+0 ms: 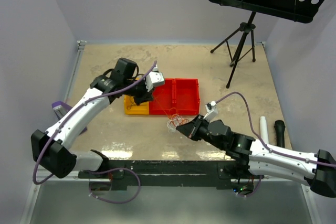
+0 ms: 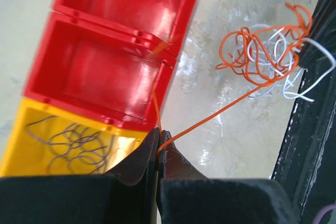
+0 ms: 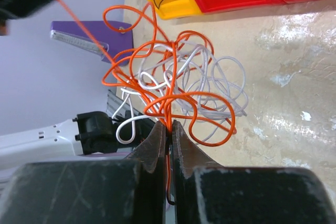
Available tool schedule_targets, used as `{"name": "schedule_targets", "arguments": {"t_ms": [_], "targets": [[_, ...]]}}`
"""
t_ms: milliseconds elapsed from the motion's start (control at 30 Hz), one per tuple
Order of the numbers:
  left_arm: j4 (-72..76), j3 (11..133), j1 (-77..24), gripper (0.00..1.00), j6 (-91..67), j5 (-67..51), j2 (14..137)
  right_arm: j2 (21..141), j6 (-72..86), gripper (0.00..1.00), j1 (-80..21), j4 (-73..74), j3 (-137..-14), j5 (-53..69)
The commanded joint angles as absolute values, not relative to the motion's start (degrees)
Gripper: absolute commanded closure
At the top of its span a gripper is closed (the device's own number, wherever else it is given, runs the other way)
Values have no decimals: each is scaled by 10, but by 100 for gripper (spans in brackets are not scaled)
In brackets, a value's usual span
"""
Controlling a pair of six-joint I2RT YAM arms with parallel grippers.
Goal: Untangle the cables
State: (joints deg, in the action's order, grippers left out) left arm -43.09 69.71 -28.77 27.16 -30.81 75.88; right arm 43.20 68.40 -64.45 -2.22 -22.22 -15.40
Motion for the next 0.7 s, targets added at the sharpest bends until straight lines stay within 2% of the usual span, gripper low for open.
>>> {"name": "schedule_targets", "arguments": {"t_ms": [0,233,467,533,667], "targets": [[-442,837,-264,100,289,-220,702,467,680,100,-649,35,-199,-130],[-454,993,-264,100,273,-172,691,538,663,100,-649,22,-201,-122],[-435,1102,-265,100,271,-134,672,555,666,100,-649,18,-184,-122],[-453,1121,-265,100,269,-148,671,555,665,86,-649,16,-182,-119],[-469,1085,-265,100,266,-176,653,541,666,74,-649,20,-186,-123]]}}
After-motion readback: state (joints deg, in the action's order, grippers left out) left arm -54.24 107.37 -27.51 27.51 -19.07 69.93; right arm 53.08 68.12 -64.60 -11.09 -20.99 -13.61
